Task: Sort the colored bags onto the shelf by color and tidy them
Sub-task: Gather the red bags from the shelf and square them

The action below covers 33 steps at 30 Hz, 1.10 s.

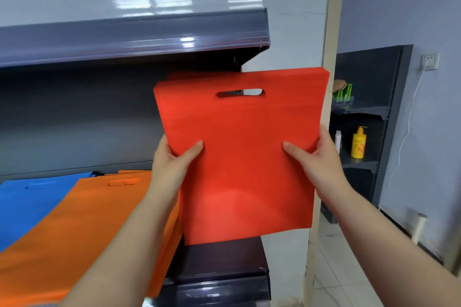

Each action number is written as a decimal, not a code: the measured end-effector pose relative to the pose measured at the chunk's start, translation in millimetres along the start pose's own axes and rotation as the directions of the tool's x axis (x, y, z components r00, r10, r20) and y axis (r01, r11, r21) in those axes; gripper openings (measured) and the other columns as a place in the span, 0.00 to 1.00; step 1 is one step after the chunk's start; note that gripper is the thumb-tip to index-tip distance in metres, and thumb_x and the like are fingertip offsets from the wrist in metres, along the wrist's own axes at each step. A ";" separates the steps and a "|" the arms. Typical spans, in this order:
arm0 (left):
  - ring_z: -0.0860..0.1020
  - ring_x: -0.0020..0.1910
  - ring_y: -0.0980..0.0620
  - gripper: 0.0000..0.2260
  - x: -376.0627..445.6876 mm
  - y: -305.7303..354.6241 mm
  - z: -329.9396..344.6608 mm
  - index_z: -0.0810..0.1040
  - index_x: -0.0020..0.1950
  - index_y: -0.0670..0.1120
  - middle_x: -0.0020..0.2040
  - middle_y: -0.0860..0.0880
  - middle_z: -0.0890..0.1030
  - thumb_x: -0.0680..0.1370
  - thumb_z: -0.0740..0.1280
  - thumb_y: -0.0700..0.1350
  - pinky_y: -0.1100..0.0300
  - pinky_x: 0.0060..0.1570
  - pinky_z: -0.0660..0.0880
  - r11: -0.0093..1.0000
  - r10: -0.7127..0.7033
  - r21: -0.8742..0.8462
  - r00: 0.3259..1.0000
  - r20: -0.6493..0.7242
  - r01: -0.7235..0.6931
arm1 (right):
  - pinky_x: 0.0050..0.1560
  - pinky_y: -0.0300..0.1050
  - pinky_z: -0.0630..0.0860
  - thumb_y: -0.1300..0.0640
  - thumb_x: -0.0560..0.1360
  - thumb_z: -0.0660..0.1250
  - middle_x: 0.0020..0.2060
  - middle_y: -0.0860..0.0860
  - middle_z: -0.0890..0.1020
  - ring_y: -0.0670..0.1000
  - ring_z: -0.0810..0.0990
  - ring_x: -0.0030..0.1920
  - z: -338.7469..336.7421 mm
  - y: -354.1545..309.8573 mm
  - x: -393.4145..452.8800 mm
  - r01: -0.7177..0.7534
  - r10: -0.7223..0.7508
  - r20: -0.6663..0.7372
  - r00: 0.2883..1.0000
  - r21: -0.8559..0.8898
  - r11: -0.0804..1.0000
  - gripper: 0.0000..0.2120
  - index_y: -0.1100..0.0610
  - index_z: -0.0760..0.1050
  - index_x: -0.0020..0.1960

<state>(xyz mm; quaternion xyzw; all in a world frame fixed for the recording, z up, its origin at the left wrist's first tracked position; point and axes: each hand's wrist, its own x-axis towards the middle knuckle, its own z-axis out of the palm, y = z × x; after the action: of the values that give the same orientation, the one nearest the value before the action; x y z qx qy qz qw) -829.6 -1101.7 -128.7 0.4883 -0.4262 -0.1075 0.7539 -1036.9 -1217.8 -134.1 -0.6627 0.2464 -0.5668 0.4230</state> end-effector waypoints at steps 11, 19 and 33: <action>0.80 0.48 0.60 0.16 -14.0 -0.7 -2.1 0.74 0.60 0.46 0.54 0.49 0.81 0.73 0.69 0.35 0.68 0.49 0.75 1.000 -0.024 -0.011 1.000 -0.012 0.024 | 0.59 0.51 0.75 0.56 0.73 0.71 0.53 0.45 0.78 0.46 0.78 0.54 -5.6 5.8 -7.0 -0.079 0.081 0.033 0.996 -0.060 0.995 0.19 0.45 0.67 0.58; 0.80 0.52 0.56 0.14 -16.8 2.3 -5.8 0.76 0.58 0.47 0.54 0.50 0.82 0.75 0.69 0.37 0.62 0.53 0.76 0.999 -0.043 -0.007 0.999 -0.024 0.043 | 0.47 0.28 0.72 0.59 0.74 0.69 0.49 0.42 0.76 0.35 0.76 0.48 -3.1 -5.1 -12.2 -0.105 0.105 0.026 0.994 -0.012 0.994 0.18 0.50 0.66 0.59; 0.81 0.47 0.59 0.11 -40.1 -8.1 -10.3 0.77 0.54 0.48 0.51 0.52 0.82 0.74 0.69 0.37 0.66 0.47 0.76 0.985 -0.166 -0.055 0.984 -0.066 0.162 | 0.56 0.49 0.76 0.59 0.73 0.71 0.55 0.47 0.78 0.48 0.78 0.55 -0.7 -1.0 -39.7 -0.170 0.170 0.001 0.985 0.041 0.985 0.19 0.46 0.68 0.59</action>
<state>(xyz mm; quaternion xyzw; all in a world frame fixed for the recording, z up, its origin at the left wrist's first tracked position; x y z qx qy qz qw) -844.4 -1075.9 -158.6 0.5066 -0.3550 -0.1625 0.7687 -1047.2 -1185.5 -154.8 -0.6297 0.2907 -0.5345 0.4830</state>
